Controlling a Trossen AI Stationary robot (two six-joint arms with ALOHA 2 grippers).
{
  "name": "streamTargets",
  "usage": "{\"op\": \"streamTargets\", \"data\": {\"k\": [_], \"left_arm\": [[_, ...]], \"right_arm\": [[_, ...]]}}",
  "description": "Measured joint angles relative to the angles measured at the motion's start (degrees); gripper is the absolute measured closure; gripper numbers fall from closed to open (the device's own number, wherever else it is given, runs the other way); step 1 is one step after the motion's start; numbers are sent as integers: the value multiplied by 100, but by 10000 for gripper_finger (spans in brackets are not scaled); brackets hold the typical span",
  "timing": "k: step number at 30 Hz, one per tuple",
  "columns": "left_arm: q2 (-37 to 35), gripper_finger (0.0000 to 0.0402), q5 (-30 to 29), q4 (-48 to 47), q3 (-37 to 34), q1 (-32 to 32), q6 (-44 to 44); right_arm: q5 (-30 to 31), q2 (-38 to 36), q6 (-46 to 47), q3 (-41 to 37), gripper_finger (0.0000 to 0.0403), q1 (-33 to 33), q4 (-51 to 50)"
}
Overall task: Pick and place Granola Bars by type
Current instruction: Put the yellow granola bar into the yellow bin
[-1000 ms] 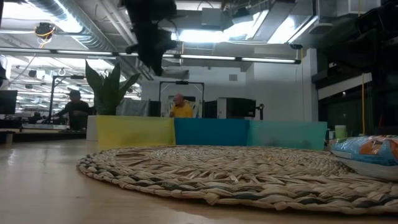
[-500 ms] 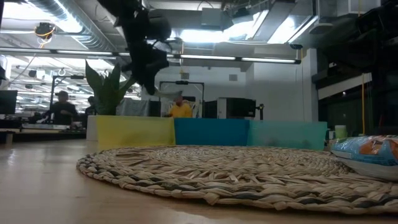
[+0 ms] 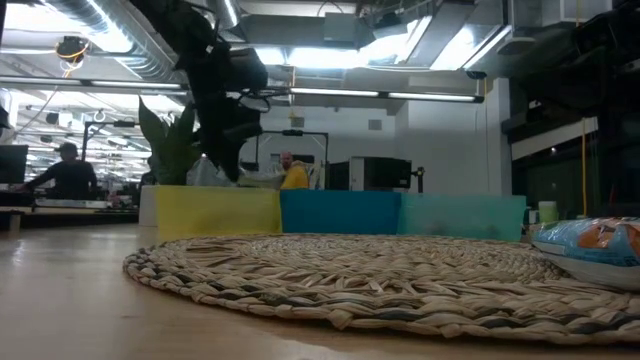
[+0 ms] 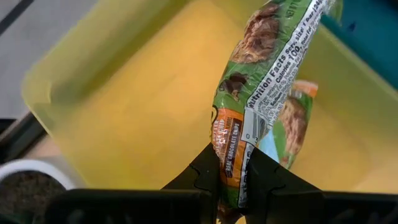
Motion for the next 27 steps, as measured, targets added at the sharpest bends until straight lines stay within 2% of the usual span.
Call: {"op": "streamTargets", "data": {"k": [17,27], "left_arm": [[0,368,265,-4,-141,-44,39],[0,316,158,-56,-141,-182,-59]], "right_arm": [[0,0,-6,0,389,0,1],[0,0,-6,0,389,0,1]]}}
